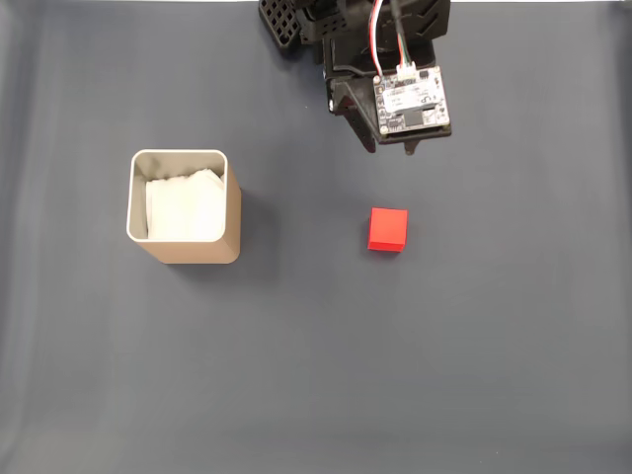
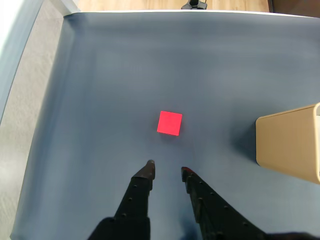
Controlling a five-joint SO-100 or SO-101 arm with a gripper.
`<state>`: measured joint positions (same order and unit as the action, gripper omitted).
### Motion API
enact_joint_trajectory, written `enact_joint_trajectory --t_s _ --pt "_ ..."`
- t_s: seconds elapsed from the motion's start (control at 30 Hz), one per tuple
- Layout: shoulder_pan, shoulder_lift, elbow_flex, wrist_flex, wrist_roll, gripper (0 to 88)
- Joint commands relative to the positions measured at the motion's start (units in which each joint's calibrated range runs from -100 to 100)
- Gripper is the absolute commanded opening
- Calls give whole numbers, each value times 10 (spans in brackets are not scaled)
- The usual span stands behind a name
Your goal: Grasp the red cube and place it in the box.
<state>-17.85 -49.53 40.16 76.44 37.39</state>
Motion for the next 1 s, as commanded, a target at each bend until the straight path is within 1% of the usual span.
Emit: enact_joint_trajectory --t_s 0.0,0.2,0.5,0.97 --pt "-16 3 -21 -1 -8 185" --pt "-26 5 -20 -2 -16 243" --pt "-11 20 -21 -18 -9 297" --pt "36 82 -3 -126 19 350"
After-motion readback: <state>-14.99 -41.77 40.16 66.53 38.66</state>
